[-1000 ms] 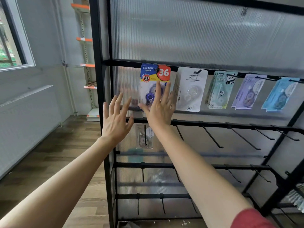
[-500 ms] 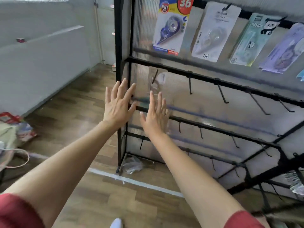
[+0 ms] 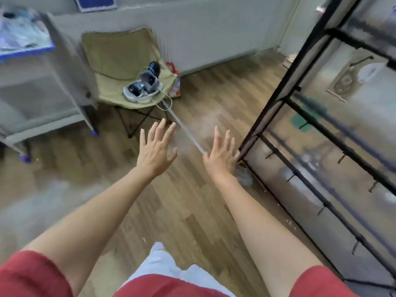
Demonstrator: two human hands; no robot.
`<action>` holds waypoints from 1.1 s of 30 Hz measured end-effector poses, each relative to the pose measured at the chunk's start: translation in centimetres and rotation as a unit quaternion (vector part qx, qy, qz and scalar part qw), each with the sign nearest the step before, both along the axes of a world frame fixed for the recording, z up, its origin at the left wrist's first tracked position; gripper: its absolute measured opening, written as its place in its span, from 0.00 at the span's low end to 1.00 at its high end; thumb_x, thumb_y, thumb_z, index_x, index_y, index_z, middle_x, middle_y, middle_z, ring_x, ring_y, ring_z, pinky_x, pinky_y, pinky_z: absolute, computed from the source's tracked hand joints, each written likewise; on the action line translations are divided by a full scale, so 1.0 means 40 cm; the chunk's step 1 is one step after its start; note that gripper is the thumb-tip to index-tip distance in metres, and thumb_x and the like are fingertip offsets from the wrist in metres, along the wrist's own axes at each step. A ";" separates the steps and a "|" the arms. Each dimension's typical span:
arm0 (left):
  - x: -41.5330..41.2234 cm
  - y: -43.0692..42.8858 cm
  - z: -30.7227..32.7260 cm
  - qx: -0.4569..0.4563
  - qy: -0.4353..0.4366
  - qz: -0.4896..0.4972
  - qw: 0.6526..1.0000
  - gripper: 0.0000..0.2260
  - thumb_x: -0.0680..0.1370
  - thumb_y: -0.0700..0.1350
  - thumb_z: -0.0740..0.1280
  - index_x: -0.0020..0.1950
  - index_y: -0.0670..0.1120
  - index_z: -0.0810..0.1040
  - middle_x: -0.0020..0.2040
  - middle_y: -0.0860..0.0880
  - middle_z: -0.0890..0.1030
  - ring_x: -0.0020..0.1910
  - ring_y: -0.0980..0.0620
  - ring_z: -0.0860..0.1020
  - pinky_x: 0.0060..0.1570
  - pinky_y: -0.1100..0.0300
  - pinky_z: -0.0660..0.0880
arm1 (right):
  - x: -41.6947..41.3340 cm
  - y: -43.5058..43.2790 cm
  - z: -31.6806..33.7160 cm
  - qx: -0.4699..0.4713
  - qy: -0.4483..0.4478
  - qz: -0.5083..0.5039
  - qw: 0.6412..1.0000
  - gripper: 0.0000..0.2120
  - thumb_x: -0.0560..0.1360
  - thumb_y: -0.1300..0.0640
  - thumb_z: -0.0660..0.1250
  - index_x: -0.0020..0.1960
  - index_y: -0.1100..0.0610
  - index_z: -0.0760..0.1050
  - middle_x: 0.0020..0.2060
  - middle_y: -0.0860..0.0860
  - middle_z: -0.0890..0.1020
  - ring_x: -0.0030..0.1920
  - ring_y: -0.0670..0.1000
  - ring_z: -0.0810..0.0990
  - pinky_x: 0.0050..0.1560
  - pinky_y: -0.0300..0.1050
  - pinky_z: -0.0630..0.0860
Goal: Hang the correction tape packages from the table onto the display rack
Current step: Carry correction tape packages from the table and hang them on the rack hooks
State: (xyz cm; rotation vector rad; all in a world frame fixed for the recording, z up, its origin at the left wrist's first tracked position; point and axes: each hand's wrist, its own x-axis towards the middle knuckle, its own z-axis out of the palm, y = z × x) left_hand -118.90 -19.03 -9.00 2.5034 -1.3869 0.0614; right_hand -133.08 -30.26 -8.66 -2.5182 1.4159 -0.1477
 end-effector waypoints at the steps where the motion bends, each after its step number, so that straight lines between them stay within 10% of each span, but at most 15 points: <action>1: 0.024 0.063 -0.008 0.006 0.000 0.030 1.000 0.32 0.76 0.53 0.63 0.78 0.51 0.53 0.78 0.46 0.54 0.76 0.45 0.52 0.71 0.41 0.46 | 0.034 0.038 -0.004 0.004 0.008 0.033 0.999 0.38 0.77 0.49 0.60 0.77 0.48 0.38 0.77 0.57 0.45 0.76 0.60 0.48 0.71 0.62 0.52; 17: 0.470 0.939 0.018 0.045 -0.004 0.343 0.938 0.32 0.78 0.54 0.62 0.78 0.52 0.51 0.78 0.46 0.51 0.76 0.46 0.49 0.72 0.44 0.43 | 0.640 0.663 0.001 -0.050 0.069 0.367 0.926 0.36 0.79 0.46 0.58 0.78 0.49 0.40 0.77 0.57 0.47 0.76 0.60 0.47 0.72 0.62 0.49; 33: 1.159 0.943 0.043 0.075 -0.019 0.377 0.923 0.32 0.79 0.55 0.59 0.78 0.53 0.48 0.78 0.46 0.50 0.77 0.45 0.48 0.73 0.44 0.43 | 1.408 0.662 0.004 -0.089 0.029 0.414 0.905 0.35 0.78 0.45 0.58 0.78 0.50 0.42 0.77 0.58 0.51 0.76 0.60 0.50 0.72 0.61 0.52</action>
